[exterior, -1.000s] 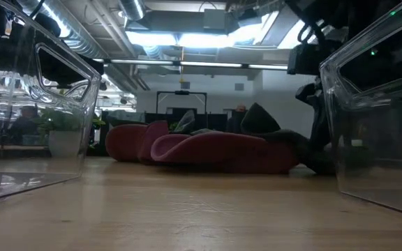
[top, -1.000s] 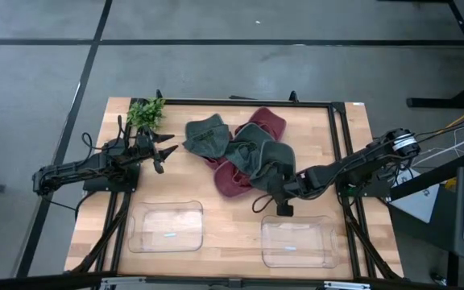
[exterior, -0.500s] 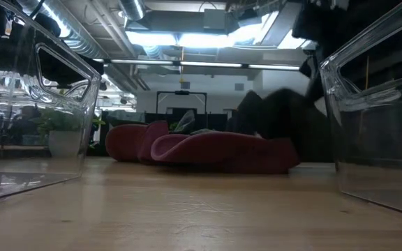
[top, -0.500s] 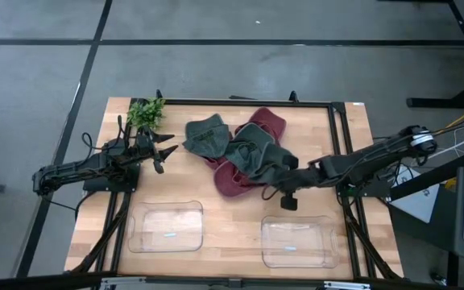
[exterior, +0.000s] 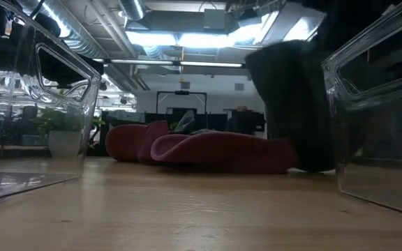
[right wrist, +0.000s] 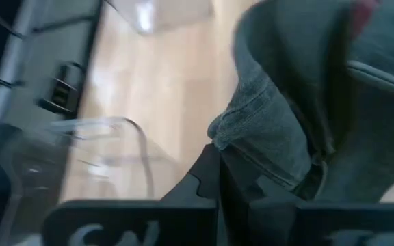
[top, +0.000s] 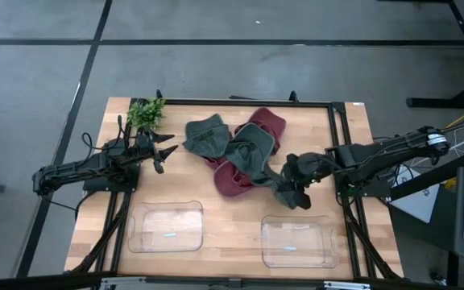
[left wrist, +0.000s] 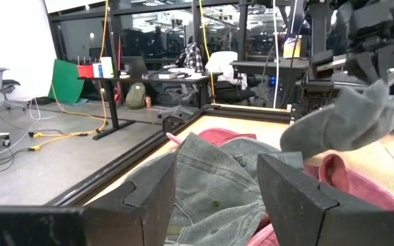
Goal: Pick & Place hat
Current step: Put the bottom right black cap into the right transparent bin
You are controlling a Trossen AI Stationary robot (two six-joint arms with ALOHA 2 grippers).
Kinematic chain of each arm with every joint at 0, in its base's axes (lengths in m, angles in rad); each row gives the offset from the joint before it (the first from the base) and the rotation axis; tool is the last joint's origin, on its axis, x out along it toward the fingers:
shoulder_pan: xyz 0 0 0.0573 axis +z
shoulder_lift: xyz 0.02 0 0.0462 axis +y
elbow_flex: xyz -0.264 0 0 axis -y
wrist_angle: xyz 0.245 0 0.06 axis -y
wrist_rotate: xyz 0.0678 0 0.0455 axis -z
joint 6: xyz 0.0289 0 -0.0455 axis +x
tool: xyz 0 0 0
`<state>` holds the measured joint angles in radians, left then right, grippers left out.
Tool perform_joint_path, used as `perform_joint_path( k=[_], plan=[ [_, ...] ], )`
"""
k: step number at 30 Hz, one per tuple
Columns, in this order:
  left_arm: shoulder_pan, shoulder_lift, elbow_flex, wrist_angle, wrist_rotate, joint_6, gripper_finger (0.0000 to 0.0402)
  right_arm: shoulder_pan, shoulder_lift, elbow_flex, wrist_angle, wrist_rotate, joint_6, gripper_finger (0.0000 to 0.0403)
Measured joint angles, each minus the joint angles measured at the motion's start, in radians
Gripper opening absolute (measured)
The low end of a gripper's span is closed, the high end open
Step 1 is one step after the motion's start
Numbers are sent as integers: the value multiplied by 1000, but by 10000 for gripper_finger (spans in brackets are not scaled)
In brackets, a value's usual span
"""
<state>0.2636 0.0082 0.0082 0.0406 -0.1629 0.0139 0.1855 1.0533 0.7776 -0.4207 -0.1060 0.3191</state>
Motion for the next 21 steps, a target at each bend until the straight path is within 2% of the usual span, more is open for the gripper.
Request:
perform_joint_path(
  k=[5,17,21],
  plan=[
    [0,0,0,0,0,0,198,-49,-45,0,95,-82,5,0],
    [0,0,0,0,0,0,198,-194,-169,1,246,-296,180,0],
    [0,0,0,0,0,0,198,-241,-218,1,284,-317,190,0]
  ],
)
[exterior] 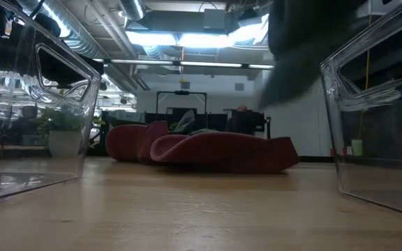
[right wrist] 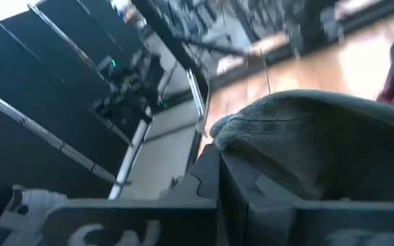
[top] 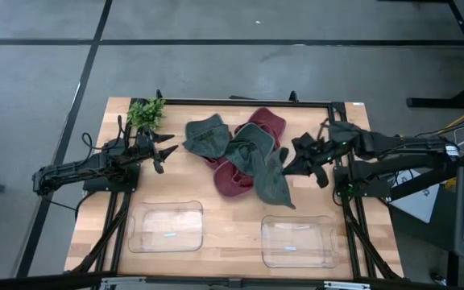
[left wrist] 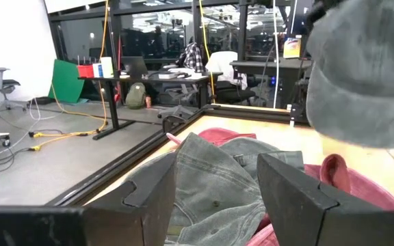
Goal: Pick & Place hat
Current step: Put the bottom right black cap into the right transparent bin
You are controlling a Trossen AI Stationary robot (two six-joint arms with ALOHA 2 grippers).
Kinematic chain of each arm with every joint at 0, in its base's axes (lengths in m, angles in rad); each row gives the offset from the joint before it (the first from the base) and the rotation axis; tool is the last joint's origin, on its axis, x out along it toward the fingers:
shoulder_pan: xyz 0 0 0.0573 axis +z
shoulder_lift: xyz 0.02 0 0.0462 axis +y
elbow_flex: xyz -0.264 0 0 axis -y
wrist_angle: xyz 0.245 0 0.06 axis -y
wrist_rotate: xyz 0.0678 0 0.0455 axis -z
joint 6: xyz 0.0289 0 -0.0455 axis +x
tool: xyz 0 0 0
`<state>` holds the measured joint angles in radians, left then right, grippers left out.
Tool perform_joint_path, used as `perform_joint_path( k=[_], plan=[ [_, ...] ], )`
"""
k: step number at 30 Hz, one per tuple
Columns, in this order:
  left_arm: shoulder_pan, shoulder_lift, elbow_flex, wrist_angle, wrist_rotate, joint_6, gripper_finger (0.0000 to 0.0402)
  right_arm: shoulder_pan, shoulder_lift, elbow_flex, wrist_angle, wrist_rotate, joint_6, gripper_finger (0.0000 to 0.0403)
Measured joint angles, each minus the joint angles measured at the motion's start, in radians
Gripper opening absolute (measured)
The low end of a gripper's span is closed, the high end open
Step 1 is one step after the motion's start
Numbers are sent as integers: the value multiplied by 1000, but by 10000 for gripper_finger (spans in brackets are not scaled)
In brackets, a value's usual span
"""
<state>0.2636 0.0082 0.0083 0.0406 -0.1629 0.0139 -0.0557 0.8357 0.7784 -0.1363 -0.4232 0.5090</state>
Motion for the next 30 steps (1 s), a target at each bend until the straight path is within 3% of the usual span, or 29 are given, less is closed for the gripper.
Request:
perform_joint_path(
  k=[11,22,30],
  plan=[
    [0,0,0,0,0,0,198,-69,38,-19,140,5,-65,0],
    [0,0,0,0,0,0,198,-69,30,-308,391,12,113,0],
    [0,0,0,0,0,0,198,-68,-39,-463,387,-23,202,0]
  ],
)
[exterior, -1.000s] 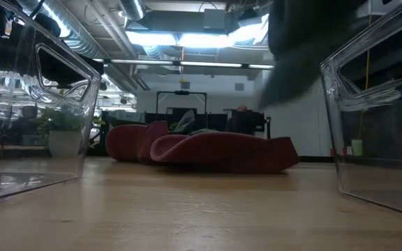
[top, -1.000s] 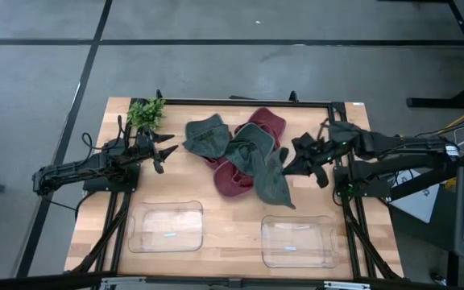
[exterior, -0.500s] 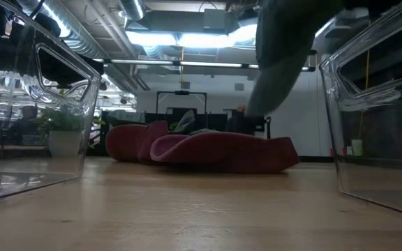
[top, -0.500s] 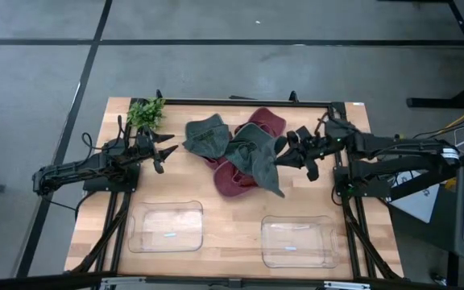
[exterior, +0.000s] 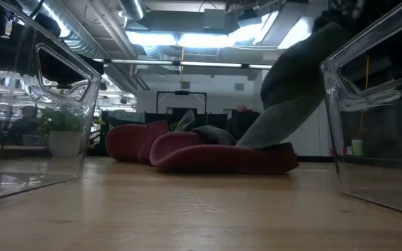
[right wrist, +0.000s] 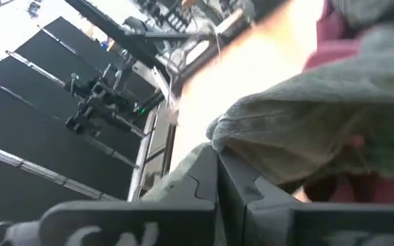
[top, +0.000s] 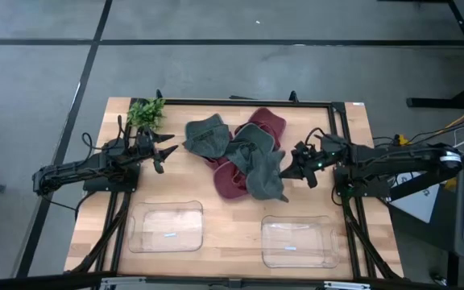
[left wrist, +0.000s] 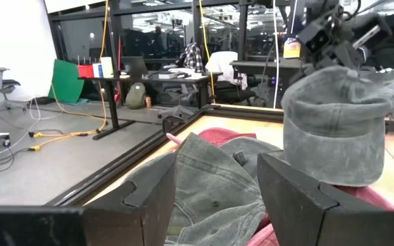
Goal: Pick & Place hat
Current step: Put the bottom right black cap into the right transparent bin
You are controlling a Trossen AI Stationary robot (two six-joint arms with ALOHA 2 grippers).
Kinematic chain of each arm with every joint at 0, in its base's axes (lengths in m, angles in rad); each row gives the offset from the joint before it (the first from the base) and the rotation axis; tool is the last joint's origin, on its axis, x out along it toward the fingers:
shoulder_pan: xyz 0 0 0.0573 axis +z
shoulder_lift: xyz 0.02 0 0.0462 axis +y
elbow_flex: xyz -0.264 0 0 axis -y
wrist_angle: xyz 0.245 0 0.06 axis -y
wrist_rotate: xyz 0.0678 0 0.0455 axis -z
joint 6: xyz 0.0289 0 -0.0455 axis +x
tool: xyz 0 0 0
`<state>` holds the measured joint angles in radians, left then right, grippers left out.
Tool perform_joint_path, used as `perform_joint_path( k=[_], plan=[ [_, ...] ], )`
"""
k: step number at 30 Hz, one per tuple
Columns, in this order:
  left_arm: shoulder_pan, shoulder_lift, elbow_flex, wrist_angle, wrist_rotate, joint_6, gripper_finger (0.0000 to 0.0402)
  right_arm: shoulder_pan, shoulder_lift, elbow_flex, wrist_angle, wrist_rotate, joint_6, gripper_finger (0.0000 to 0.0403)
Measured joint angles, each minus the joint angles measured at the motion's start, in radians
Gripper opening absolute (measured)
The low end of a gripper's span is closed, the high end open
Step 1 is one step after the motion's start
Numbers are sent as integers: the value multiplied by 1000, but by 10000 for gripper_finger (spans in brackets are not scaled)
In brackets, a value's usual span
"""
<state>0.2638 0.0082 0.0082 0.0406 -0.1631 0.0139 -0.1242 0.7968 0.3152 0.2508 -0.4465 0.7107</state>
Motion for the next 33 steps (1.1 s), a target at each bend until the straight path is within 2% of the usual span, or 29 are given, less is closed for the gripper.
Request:
perform_joint_path(
  k=[15,22,25,29,33],
  plan=[
    [0,0,0,0,0,0,198,0,-55,-192,-67,10,15,2],
    [0,0,0,0,0,0,198,0,-55,-226,-111,110,49,13],
    [0,0,0,0,0,0,198,0,-55,-226,-123,114,43,19],
    [0,0,0,0,0,0,198,0,-55,-226,-121,113,88,32],
    [0,0,0,0,0,0,198,0,-55,-226,-121,91,129,69]
  ],
)
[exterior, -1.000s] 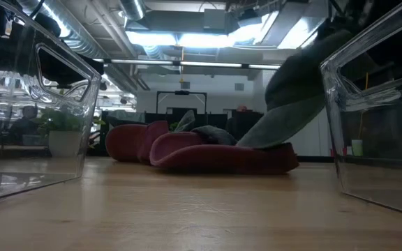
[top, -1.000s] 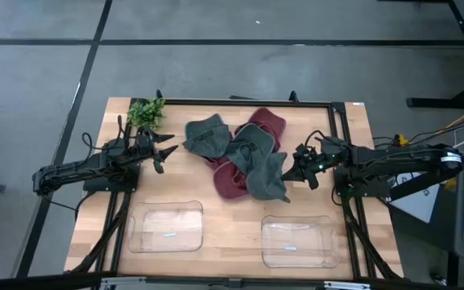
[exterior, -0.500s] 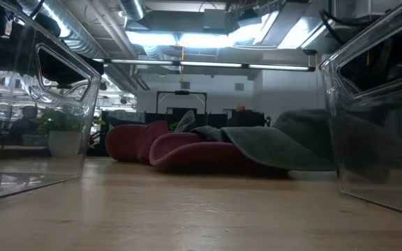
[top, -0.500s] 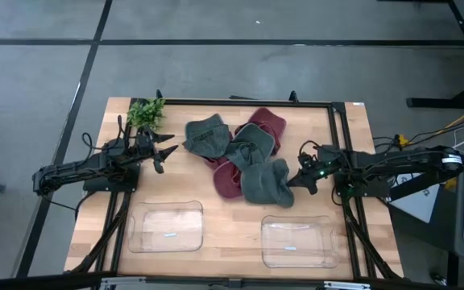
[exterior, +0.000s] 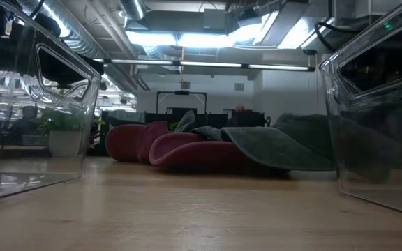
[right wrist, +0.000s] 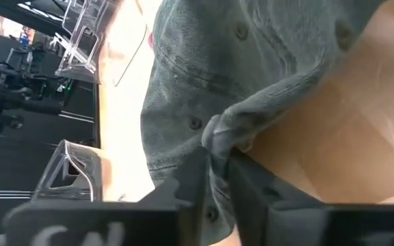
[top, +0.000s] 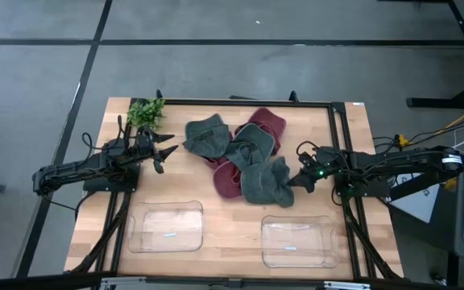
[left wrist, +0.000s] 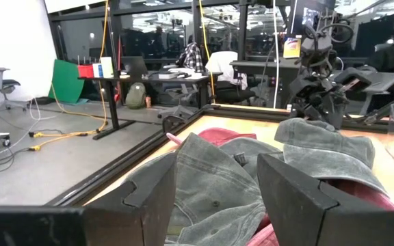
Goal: Pick & Place hat
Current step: Put the bottom right black cap into the right transparent bin
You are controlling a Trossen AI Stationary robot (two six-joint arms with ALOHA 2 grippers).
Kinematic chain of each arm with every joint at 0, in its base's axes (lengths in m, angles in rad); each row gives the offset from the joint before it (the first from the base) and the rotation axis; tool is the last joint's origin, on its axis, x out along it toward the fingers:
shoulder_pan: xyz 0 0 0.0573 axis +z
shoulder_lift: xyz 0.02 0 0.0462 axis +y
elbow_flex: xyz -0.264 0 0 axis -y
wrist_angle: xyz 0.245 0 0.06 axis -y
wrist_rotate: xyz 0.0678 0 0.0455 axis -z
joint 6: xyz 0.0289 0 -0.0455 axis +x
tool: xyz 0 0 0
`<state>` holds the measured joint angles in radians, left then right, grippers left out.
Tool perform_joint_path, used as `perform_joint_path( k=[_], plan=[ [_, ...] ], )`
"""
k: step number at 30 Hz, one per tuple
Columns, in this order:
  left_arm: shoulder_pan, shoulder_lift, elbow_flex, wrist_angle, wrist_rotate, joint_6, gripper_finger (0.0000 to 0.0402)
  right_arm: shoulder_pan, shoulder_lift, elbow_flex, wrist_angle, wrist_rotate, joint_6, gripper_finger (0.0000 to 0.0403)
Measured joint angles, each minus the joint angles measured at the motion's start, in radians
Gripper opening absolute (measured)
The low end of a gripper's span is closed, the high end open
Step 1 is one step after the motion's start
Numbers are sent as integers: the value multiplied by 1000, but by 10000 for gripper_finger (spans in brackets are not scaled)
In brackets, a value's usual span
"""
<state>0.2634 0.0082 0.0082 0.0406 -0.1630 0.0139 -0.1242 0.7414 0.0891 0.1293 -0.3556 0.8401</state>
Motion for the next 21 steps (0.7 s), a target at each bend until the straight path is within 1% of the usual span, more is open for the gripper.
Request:
perform_joint_path(
  k=[4,8,11,16,21],
  plan=[
    [0,0,0,0,0,0,198,0,0,0,0,18,16,124],
    [0,0,0,0,0,0,198,0,0,0,0,91,15,178],
    [0,0,0,0,0,0,198,0,0,0,0,160,9,209],
    [0,0,0,0,0,0,198,0,10,0,-7,222,-5,244],
    [0,0,0,0,0,0,198,0,38,0,-29,251,-11,257]
  ],
)
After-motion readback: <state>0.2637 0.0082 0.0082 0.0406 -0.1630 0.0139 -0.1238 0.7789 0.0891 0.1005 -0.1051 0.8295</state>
